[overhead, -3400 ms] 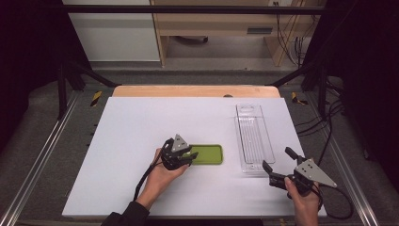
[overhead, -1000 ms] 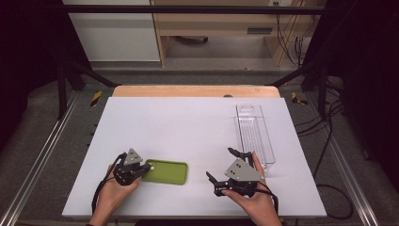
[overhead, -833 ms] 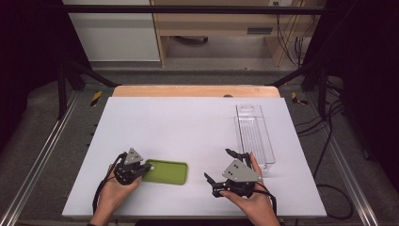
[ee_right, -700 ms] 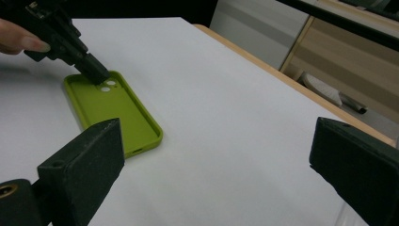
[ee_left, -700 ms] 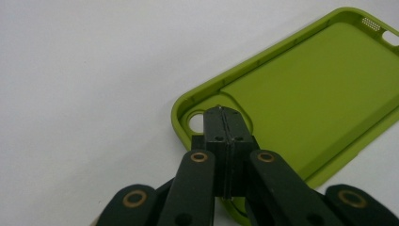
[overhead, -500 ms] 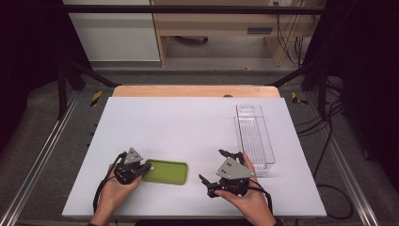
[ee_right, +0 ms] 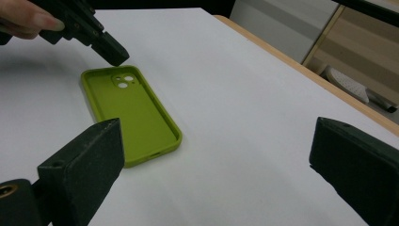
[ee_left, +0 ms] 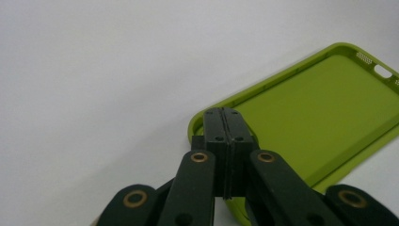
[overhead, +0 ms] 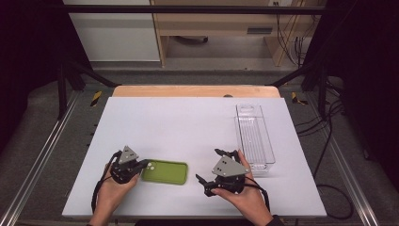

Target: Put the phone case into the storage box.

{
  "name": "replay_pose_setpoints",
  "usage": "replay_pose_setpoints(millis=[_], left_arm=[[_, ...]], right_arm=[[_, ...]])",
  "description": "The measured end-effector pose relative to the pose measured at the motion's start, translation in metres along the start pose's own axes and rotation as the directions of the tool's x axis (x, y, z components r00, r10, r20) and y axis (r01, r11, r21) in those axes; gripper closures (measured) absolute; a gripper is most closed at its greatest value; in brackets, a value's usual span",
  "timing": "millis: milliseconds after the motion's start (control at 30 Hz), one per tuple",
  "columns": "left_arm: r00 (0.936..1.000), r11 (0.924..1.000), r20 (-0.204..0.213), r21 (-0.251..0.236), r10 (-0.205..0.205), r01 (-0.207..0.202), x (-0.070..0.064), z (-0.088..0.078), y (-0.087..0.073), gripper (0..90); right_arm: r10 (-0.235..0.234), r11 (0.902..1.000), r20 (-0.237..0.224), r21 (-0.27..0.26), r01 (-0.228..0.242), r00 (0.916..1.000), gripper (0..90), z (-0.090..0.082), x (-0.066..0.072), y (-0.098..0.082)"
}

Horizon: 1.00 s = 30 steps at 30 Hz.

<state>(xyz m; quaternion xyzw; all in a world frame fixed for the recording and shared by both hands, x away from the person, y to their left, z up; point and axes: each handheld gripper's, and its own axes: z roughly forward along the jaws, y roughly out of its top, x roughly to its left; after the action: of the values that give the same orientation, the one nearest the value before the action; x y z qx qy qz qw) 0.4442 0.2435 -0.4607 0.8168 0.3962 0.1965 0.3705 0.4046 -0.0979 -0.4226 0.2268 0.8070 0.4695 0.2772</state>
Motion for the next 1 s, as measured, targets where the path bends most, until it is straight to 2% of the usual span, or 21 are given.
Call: replay_pose_setpoints(millis=[100,133,200,333,367,433,500,600,633,700,767,867,900,1000], left_arm=[[0.9999,0.9981,-0.011,-0.061,-0.006,0.005,0.001,-0.006,-0.001,90.0],[0.9997,0.9952,-0.019,-0.097,-0.015,0.013,0.002,-0.009,-0.001,89.6],[0.9992,0.9869,-0.033,-0.161,-0.021,0.016,0.003,-0.013,-0.003,82.6],[0.9975,0.9680,-0.068,-0.251,-0.016,-0.002,0.003,-0.017,-0.004,61.1],[0.9973,0.9609,-0.070,-0.277,-0.022,0.002,0.003,-0.018,-0.004,53.7],[0.9972,0.9518,-0.065,-0.306,-0.037,0.015,0.003,-0.017,-0.004,39.9],[0.9970,0.9489,-0.064,-0.315,-0.044,0.022,0.003,-0.015,-0.005,29.6],[0.9963,0.9458,-0.076,-0.324,-0.041,0.015,0.002,-0.011,-0.005,16.4],[0.9959,0.9443,-0.082,-0.329,-0.038,0.009,0.002,-0.011,-0.005,14.0],[0.9952,0.9361,-0.091,-0.352,-0.036,0.002,0.003,-0.014,-0.005,9.2],[0.9948,0.9289,-0.089,-0.370,-0.049,0.013,0.006,-0.016,-0.007,7.7],[0.9920,0.9329,-0.104,-0.359,-0.071,0.029,0.010,-0.015,-0.011,5.8],[0.9909,0.9321,-0.109,-0.360,-0.079,0.034,0.012,-0.015,-0.012,5.7],[0.9882,0.9214,-0.114,-0.385,-0.103,0.051,0.015,-0.018,-0.012,5.7]], right_arm=[[0.003,0.9997,-0.029,0.022,-0.003,0.9996,3.8,0.007,-0.002,0.003],[0.005,0.9997,-0.038,0.025,-0.004,0.9993,3.8,0.009,-0.003,0.005],[0.015,0.9990,-0.073,0.043,-0.012,0.9972,3.8,0.016,-0.005,0.009],[0.033,0.9959,-0.136,0.088,-0.021,0.9901,4.3,0.032,-0.007,0.013],[0.033,0.9951,-0.146,0.097,-0.019,0.9887,4.6,0.036,-0.007,0.014],[0.051,0.9913,-0.182,0.128,-0.028,0.9819,4.7,0.045,-0.008,0.016],[0.068,0.9858,-0.216,0.165,-0.032,0.9740,5.4,0.053,-0.008,0.016],[0.071,0.9790,-0.291,0.203,-0.011,0.9542,5.6,0.064,-0.007,0.018],[0.067,0.9777,-0.296,0.210,-0.003,0.9530,5.6,0.067,-0.006,0.019],[0.051,0.9727,-0.299,0.231,0.020,0.9529,6.1,0.076,-0.003,0.020],[0.047,0.9690,-0.319,0.245,0.034,0.9467,5.8,0.083,0.001,0.021],[0.051,0.9650,-0.374,0.257,0.051,0.9259,5.6,0.092,0.009,0.023],[0.051,0.9632,-0.382,0.263,0.056,0.9226,5.8,0.095,0.012,0.023],[0.014,0.9521,-0.386,0.287,0.105,0.9224,6.4,0.105,0.018,0.023]])
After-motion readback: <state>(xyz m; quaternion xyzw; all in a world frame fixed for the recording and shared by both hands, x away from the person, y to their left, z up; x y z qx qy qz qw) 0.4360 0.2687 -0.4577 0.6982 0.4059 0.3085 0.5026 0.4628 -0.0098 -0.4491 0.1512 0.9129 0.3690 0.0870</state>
